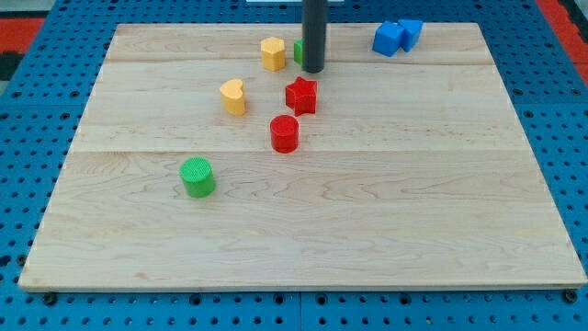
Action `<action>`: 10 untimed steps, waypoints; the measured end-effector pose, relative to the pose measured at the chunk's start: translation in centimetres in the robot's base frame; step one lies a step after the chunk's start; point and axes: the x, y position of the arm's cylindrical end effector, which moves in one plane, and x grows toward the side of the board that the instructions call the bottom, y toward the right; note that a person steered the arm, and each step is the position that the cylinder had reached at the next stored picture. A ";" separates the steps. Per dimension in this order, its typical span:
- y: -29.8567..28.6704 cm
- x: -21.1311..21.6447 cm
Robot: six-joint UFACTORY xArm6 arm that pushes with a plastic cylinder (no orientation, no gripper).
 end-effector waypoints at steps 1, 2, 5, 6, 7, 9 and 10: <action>3.9 -0.4; -2.5 -3.5; -5.7 -8.0; -6.5 -7.8; -7.8 -7.4; -7.3 -3.7; -7.2 -1.4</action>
